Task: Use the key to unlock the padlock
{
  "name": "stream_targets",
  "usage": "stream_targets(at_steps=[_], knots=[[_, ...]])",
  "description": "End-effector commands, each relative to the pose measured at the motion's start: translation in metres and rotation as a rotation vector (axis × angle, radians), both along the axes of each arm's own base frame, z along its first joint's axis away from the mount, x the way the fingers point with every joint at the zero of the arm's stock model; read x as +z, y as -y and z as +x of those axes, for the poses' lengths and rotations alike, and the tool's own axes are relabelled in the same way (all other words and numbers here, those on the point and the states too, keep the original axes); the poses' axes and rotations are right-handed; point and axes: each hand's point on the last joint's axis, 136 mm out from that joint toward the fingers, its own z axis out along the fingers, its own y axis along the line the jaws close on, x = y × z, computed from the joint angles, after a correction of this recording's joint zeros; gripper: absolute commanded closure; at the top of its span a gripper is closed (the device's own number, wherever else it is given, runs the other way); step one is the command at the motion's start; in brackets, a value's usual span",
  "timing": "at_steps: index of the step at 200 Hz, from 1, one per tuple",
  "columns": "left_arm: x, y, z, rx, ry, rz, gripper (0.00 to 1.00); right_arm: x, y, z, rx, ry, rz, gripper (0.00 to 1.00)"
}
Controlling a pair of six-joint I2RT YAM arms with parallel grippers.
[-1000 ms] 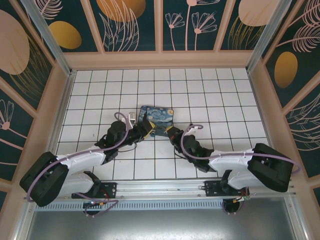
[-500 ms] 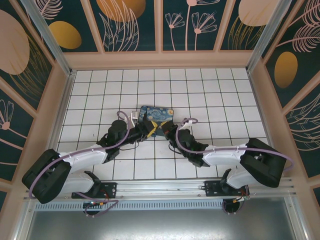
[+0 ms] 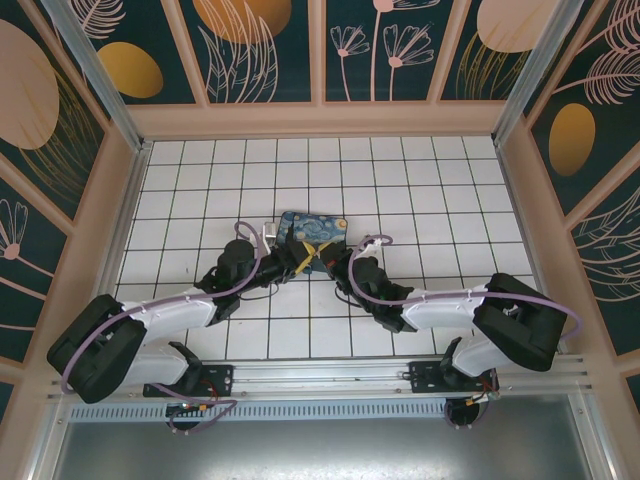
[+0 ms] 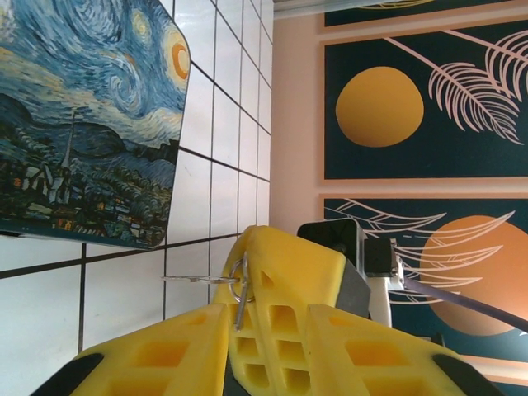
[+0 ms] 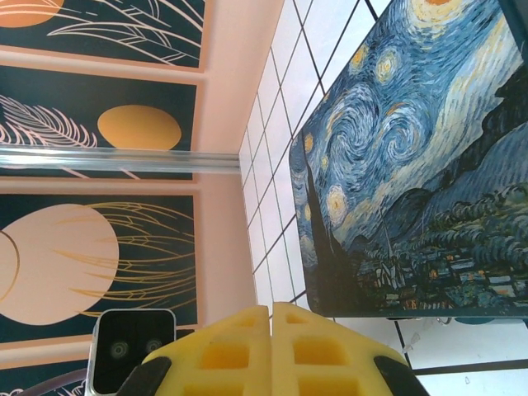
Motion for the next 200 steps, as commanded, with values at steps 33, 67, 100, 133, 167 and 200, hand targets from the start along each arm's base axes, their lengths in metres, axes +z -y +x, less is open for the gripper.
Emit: stream_targets(at_steps=[33,67,100,133,167,200], knots=[[0.007,0.005,0.002,-0.009,0.022,-0.021,0.69,0.021,-0.009,0.007,0.007,0.047,0.058,1.0],[0.008,0.007,0.003,-0.01,0.026,-0.022,0.7,0.018,-0.012,0.007,0.014,0.042,0.064,1.0],[0.008,0.006,0.004,-0.003,0.027,-0.023,0.73,0.017,-0.013,0.006,0.018,0.04,0.067,1.0],[0.007,0.007,0.005,-0.003,0.026,-0.022,0.8,0.015,-0.013,0.006,0.019,0.037,0.068,1.0],[0.006,0.007,0.007,0.004,0.026,-0.021,0.85,0.013,-0.012,0.005,0.019,0.035,0.07,1.0],[0.006,0.008,0.01,0.013,0.027,-0.021,0.9,0.012,-0.012,0.003,0.027,0.034,0.074,1.0]])
